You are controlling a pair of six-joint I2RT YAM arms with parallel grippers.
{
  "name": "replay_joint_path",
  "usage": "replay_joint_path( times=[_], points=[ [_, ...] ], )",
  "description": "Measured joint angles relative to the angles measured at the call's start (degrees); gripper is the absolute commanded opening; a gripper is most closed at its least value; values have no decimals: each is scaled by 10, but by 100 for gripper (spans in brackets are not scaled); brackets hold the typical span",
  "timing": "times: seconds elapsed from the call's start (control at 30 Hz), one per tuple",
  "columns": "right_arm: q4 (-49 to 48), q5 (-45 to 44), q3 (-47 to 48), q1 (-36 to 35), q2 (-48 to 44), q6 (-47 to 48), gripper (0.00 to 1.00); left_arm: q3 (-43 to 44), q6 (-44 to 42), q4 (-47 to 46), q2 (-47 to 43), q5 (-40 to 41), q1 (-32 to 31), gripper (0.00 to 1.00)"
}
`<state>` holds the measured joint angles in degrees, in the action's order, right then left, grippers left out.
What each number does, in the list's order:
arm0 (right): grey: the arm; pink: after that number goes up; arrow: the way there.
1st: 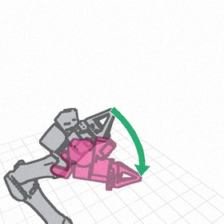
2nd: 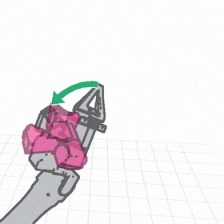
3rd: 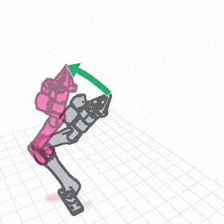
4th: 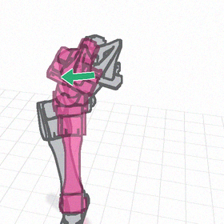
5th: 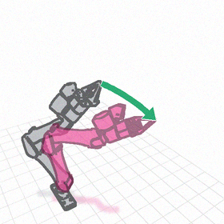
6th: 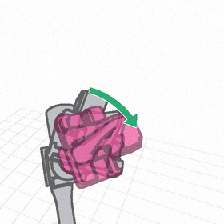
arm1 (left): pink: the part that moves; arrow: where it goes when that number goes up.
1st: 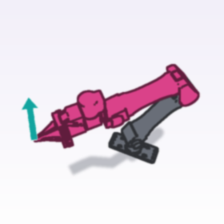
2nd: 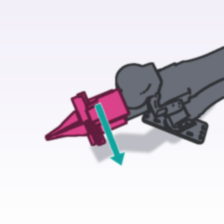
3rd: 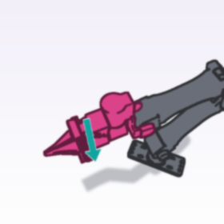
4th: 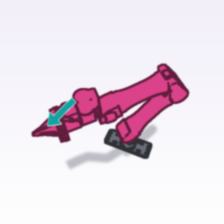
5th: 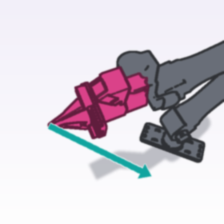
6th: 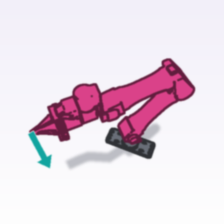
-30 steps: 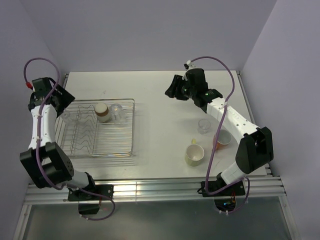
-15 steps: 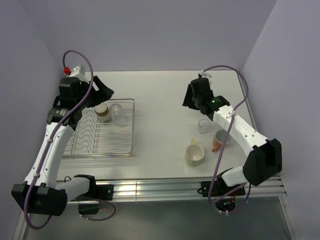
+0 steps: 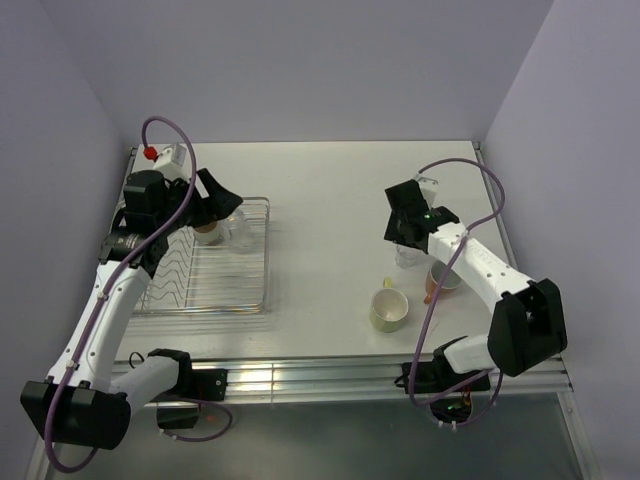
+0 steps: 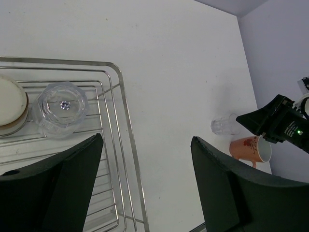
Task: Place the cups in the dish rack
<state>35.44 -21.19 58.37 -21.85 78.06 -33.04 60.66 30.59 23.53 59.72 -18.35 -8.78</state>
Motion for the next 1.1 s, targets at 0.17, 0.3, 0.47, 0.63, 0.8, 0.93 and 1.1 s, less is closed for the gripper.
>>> replay_joint_path(
  times=[0.17, 0.3, 0.47, 0.63, 0.8, 0.93, 1.1],
  points=[
    [-2, -2, 0, 2, 31, -3, 44, -3, -6, -2, 0, -3, 0, 81],
    [-4, 1, 0, 5, 73, -3, 38, -5, -13, -4, 0, -2, 0, 81],
    [-9, 16, 1, 10, 110, -3, 33, -7, -17, -5, 0, 1, 0, 81],
    [-12, 24, 6, 14, 116, 0, 0, -17, -25, -10, -1, 2, 0, 81],
    [20, 66, 80, 19, 139, 5, 0, -37, -25, -15, -5, 2, 0, 82],
    [20, 162, 159, 17, 152, -10, 0, -40, -25, -20, -7, 1, 0, 83],
    [-23, 265, 139, 0, 139, -57, 0, -40, -25, -29, -7, -4, 0, 83]
  ],
)
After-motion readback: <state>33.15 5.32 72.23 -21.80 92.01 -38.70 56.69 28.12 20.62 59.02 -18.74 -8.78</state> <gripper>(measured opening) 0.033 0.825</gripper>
